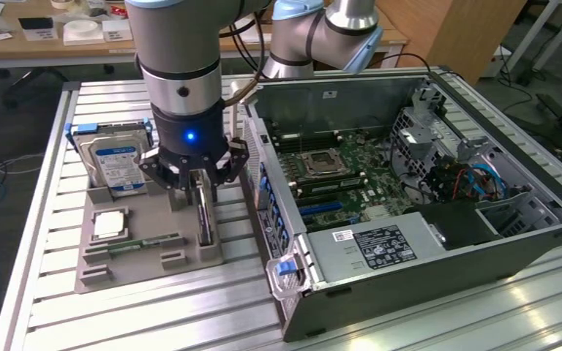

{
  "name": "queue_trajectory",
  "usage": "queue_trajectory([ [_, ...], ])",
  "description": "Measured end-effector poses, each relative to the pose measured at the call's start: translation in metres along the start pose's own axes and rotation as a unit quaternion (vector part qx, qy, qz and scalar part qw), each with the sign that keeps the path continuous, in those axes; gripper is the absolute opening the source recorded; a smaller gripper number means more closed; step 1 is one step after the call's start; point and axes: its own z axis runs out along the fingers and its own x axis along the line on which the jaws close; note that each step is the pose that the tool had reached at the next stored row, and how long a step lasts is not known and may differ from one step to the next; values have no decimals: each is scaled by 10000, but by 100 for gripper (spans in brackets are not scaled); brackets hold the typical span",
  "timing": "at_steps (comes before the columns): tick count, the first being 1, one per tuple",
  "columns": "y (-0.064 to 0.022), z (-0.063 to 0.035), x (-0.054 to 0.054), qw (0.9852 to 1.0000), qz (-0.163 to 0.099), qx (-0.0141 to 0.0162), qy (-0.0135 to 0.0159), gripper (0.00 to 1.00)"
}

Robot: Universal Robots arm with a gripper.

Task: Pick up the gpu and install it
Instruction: 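Pick up the gpu and move the gpu toward the slot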

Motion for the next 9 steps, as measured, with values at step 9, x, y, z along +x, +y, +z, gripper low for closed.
queue_trajectory([
  [9,29,4,2,10000,0,6,0,42],
])
